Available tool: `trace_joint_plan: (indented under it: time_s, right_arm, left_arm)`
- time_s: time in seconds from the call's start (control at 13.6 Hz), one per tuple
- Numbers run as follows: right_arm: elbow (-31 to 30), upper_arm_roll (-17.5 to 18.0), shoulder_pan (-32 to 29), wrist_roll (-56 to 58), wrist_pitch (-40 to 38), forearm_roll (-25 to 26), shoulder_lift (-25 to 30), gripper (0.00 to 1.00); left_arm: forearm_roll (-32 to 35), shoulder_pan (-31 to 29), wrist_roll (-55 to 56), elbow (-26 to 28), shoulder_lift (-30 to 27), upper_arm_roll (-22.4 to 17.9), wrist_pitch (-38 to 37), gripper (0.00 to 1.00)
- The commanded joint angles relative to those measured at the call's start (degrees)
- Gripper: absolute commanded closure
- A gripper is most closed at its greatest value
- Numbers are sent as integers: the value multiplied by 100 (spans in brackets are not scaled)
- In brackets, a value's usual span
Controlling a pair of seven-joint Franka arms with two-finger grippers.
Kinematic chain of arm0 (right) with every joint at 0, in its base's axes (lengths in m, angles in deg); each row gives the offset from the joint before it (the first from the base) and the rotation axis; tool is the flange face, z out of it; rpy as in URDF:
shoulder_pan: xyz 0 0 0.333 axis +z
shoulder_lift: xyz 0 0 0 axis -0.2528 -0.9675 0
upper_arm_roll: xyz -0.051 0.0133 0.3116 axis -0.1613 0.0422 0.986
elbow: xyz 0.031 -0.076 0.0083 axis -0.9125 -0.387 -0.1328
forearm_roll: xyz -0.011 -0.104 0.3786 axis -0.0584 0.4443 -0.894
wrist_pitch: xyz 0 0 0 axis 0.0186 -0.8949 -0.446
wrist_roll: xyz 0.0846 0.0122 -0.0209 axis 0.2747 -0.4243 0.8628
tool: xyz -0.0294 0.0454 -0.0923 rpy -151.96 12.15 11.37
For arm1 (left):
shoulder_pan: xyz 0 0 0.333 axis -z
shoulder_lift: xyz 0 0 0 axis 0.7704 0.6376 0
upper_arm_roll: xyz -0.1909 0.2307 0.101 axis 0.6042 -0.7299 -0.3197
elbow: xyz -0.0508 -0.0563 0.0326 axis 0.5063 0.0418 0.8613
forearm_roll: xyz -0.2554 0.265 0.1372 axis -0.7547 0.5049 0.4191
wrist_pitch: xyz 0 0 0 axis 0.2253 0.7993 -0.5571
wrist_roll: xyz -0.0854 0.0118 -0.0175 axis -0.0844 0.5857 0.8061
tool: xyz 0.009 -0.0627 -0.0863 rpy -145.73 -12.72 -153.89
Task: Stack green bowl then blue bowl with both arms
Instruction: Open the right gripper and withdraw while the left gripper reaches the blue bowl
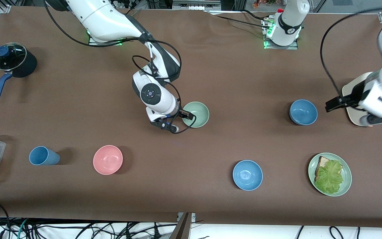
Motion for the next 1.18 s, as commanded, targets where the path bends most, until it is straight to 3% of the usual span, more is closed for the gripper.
trace_joint_plan:
  time_s: [0.0,0.22,0.52,0.81,1.11]
  right_arm:
    - [614,21,-297,566,-978,402,40,1]
    - [615,-171,-719,1953,-1383,500,487,1]
    - [607,-1383,-755,3958,-2228,517,875,1]
    - [624,-2456,-773,5410,-2465,430,1094,1]
    - [554,-2511,-1237,5456,-2606,429,1691,1]
  left_arm:
    - [-41,-261,-628,305,-82,13,184,0]
    - [-23,-797,-1016,997,-74,13,955,0]
    - [-14,-1220,-1500,1999,312,4,2404,0]
    - [-23,-1229,-1545,2712,410,4,3030,0]
    - [-23,-1273,-1545,3109,568,4,3498,0]
